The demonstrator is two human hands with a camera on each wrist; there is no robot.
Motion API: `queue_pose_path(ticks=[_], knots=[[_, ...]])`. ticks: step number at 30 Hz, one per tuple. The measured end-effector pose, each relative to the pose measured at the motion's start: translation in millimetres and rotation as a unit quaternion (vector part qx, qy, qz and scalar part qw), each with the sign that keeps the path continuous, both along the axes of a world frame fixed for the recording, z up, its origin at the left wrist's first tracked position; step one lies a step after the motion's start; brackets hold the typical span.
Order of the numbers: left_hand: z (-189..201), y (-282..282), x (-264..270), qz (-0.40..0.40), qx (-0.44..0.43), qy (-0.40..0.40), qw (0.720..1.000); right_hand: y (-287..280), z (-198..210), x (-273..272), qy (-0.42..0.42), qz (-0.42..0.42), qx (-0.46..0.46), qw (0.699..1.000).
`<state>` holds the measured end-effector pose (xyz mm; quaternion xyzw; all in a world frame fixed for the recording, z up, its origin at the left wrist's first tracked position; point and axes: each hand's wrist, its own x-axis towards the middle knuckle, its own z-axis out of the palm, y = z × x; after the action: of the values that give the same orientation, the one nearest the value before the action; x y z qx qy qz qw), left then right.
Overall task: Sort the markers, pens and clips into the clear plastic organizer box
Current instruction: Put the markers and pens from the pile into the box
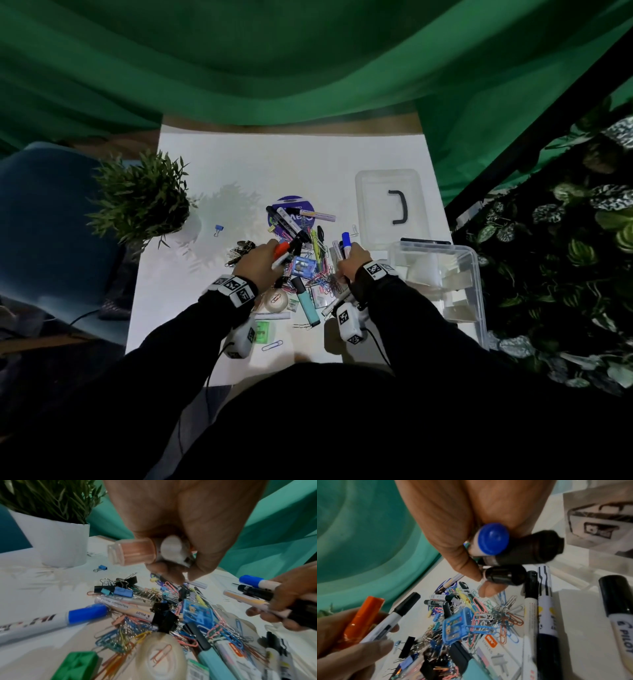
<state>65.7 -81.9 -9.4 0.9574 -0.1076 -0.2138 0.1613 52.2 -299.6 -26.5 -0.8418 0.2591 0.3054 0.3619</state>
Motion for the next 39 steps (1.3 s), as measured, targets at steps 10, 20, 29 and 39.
queue_pose_path(ticks=[10, 20, 29, 39], knots=[[10, -19, -24, 0.049, -0.063, 0.030, 0.996, -11, 67, -19, -0.094, -0.030, 0.261, 0.960], [42, -111, -44, -0.049, -0.173, 0.075, 0.981, -152, 128, -76, -0.079, 0.371, -0.125, 0.917], [50, -174, -65, -0.159, -0.115, 0.042, 0.980, -144, 51, -102, 0.002, 0.437, -0.183, 0.880], [52, -234, -78, -0.327, -0.009, 0.030, 0.944, -222, 68, -131, -0.190, 0.156, -0.267, 0.932]])
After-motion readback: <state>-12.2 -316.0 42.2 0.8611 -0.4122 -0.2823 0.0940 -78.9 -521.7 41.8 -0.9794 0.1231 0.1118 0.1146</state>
